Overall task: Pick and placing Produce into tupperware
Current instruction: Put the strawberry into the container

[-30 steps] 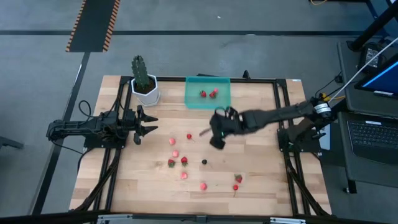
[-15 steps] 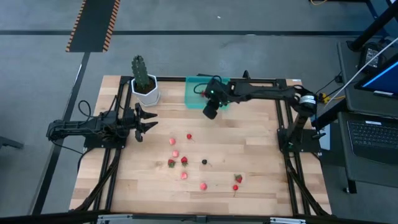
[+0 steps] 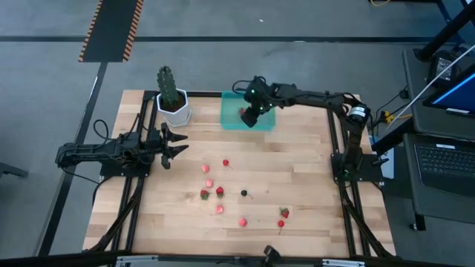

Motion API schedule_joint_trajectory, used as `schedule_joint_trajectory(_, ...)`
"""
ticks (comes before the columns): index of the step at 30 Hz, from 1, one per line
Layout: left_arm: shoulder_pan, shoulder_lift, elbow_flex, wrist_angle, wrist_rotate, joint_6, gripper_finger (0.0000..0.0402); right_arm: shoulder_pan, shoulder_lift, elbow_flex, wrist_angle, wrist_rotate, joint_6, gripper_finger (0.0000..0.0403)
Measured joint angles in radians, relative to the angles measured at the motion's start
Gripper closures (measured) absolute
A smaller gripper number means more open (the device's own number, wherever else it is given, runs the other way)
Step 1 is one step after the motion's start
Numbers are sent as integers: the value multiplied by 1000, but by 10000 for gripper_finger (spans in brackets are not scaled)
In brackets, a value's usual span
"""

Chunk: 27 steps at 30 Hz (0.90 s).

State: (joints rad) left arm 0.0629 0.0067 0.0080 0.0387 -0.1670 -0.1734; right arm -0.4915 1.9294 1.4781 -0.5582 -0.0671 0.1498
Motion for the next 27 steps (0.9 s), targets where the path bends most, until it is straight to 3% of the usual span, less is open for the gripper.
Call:
schedule_joint_trajectory(4,0,0,0,5,-9,1,221,-52,73,56,-39,-99,-28,293)
schedule_joint_trajectory(16,0,0,0,21,-11,51,221,-127,252,270,-189,-140,-85,293)
schedule_joint_trajectory(27,0,0,0,21,-11,53,221,-138,276,301,-256,-164,-106,292)
